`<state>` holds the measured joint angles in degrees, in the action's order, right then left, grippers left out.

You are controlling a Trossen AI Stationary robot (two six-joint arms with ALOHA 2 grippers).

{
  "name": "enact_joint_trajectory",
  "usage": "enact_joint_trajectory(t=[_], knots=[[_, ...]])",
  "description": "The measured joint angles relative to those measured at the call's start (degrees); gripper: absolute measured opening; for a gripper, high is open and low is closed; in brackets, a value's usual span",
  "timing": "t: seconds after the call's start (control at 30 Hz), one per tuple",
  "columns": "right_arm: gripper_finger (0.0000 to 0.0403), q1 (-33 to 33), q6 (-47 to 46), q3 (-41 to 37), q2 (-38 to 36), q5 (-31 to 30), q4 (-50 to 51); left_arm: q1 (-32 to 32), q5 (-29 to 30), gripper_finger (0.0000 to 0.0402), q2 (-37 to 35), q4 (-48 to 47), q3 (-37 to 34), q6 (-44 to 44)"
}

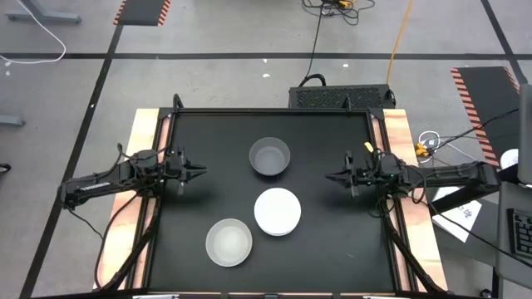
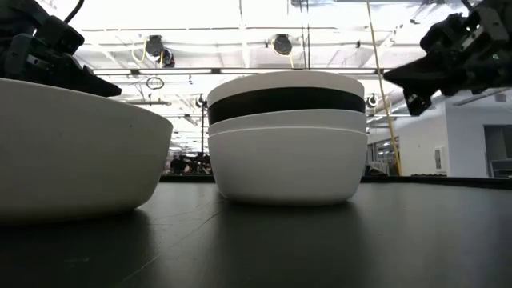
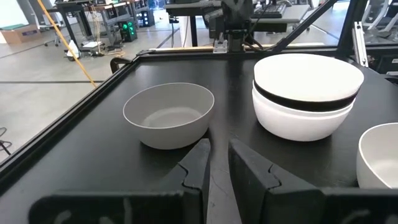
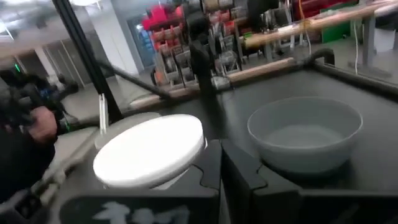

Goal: Nest bowls inside each other
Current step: Stack the gray bowl on the white bowl

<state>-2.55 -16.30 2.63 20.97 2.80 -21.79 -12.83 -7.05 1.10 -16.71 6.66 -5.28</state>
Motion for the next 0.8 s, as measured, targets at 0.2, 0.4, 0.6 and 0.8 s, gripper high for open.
enact_joint_trajectory(t=[0.2, 0.4, 0.6, 0.8], knots=[[0.0, 0.0, 0.0, -1.5, -2.6, 0.1, -1.6, 0.0, 0.0, 0.006, 0.0, 0.0, 0.0, 0.0], [0.0, 0.0, 2.3, -1.6, -2.9, 0.2, 0.2, 0.0, 0.0, 0.006, 0.0, -0.1, 0.0, -0.1], [0.0, 0.0, 2.5, -1.6, -2.9, 0.2, 3.3, 0.0, 0.0, 0.006, 0.0, 0.1, 0.0, -0.2], [0.0, 0.0, 3.1, -1.7, -2.9, 0.4, 4.7, 0.0, 0.0, 0.006, 0.0, 0.6, 0.0, -0.2]])
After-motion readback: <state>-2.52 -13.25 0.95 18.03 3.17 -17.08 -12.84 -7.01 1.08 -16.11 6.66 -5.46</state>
